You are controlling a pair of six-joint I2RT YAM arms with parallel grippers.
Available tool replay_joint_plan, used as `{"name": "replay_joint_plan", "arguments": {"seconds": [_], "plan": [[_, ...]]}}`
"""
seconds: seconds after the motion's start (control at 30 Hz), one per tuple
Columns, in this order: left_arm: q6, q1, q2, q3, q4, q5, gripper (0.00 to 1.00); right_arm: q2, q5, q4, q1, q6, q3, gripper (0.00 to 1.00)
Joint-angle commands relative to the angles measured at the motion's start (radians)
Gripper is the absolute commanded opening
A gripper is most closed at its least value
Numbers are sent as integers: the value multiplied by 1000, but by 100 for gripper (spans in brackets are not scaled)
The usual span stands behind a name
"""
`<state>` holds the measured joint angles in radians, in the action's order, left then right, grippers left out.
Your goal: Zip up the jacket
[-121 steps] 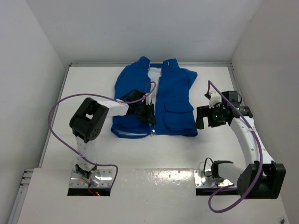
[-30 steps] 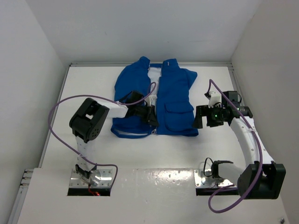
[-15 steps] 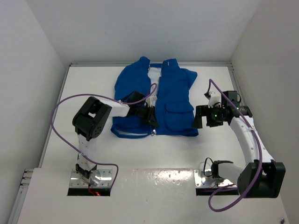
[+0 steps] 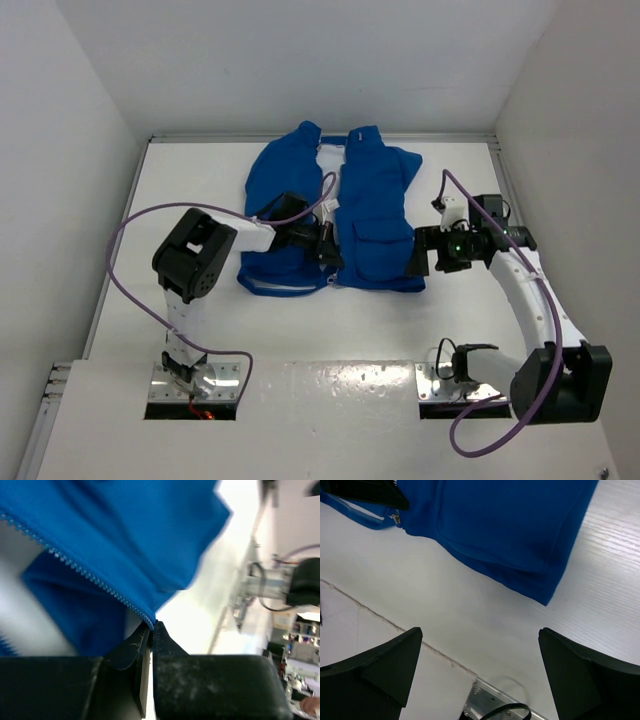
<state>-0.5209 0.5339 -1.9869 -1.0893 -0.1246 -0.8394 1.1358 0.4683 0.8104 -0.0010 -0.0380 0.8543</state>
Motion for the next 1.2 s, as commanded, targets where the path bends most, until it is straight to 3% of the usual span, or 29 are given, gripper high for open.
{"name": "replay_joint_plan", "arguments": {"seconds": [0.0, 0.23, 0.33, 0.43, 0.73, 1.07, 1.17], "plan": [[-59, -6, 92, 12, -232, -133, 9, 8, 36, -33, 36, -63, 46, 100], [-165, 37, 56, -15, -400, -214, 9, 65, 76, -79, 67, -187, 48, 100], [-322, 46, 31, -15, -558, -227, 9, 90, 114, -132, 90, -261, 13, 99], [-378, 55, 10, -15, -645, -214, 9, 120, 160, -198, 107, -350, -8, 99], [-350, 86, -39, -118, -547, -173, 8, 194, 213, -273, 153, -387, 31, 77], [-340, 104, -50, -147, -538, -173, 8, 231, 240, -321, 157, -434, 15, 72], [-330, 104, -50, -156, -527, -173, 8, 248, 245, -329, 156, -442, 26, 67]]}}
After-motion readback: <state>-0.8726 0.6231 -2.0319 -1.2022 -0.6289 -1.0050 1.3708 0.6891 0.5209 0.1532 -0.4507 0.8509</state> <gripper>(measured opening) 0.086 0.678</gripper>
